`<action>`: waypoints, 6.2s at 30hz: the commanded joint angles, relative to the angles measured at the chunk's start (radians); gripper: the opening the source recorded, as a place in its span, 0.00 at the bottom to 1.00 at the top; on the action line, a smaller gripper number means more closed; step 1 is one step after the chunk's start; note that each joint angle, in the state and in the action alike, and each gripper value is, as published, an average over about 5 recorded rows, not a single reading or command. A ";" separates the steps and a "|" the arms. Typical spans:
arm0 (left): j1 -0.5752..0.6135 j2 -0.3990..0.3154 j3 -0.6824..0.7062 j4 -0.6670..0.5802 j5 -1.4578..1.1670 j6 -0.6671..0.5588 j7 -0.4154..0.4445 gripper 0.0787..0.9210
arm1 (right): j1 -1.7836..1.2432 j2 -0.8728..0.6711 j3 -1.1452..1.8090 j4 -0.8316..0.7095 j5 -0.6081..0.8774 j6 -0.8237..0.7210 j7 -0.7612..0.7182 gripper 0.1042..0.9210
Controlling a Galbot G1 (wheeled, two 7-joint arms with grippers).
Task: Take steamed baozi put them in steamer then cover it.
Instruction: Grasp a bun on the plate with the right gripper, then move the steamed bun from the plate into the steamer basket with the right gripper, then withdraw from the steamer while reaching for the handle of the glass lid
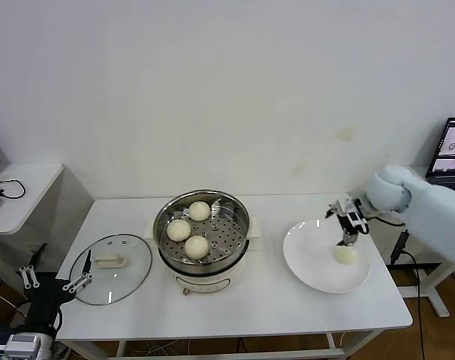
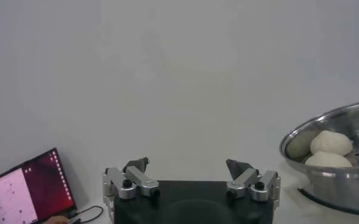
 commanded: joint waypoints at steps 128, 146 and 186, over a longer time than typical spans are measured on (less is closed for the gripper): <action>-0.012 -0.008 -0.018 0.000 -0.009 -0.001 0.000 0.88 | 0.255 0.714 -0.330 -0.203 0.516 -0.516 0.240 0.60; -0.021 -0.002 -0.022 0.017 -0.014 -0.002 -0.002 0.88 | 0.312 0.420 -0.223 0.070 0.653 -0.502 0.398 0.88; -0.192 0.032 0.036 0.425 0.909 -0.135 -0.100 0.88 | -1.668 0.871 1.626 0.505 0.289 0.462 0.875 0.88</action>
